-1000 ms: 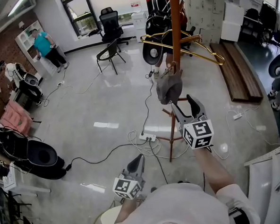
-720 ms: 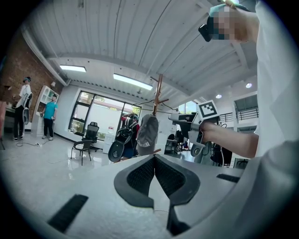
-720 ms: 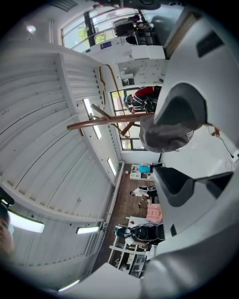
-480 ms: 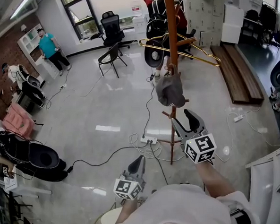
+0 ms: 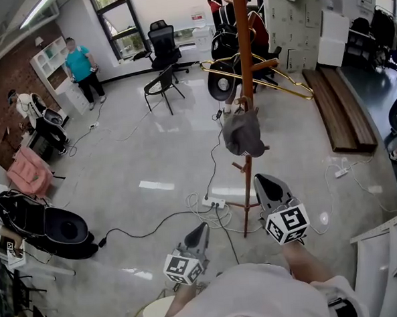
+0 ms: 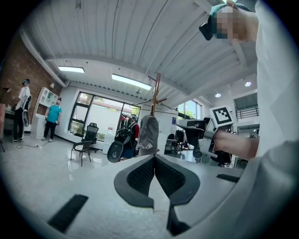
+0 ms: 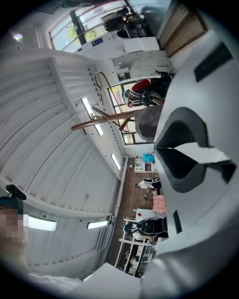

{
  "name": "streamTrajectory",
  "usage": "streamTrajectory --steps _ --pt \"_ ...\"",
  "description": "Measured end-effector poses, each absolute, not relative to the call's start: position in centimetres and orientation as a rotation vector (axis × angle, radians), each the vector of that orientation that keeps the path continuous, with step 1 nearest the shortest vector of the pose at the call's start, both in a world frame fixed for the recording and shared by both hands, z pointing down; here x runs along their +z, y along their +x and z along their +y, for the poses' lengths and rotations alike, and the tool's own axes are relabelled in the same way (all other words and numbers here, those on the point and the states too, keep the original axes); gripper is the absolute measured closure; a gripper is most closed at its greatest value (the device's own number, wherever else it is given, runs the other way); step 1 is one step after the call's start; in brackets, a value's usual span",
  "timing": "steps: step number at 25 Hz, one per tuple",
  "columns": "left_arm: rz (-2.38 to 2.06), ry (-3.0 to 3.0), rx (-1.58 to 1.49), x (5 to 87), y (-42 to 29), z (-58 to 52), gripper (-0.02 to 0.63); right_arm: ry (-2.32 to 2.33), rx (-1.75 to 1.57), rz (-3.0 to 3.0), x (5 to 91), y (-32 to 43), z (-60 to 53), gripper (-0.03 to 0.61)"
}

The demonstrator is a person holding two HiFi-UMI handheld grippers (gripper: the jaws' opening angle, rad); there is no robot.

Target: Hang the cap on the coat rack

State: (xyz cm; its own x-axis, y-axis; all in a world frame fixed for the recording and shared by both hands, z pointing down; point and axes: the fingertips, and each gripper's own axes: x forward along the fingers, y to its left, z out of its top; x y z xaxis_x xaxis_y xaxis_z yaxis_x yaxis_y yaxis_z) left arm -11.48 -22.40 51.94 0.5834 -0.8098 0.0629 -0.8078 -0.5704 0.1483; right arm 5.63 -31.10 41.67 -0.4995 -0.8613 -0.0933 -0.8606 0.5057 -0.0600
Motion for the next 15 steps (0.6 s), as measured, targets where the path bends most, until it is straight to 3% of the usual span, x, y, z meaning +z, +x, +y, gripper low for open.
streamTrajectory --steps 15 --pt "-1.384 2.654 -0.007 51.7 -11.3 -22.6 0.604 -1.469 -0.081 2.686 44.1 4.8 -30.8 0.566"
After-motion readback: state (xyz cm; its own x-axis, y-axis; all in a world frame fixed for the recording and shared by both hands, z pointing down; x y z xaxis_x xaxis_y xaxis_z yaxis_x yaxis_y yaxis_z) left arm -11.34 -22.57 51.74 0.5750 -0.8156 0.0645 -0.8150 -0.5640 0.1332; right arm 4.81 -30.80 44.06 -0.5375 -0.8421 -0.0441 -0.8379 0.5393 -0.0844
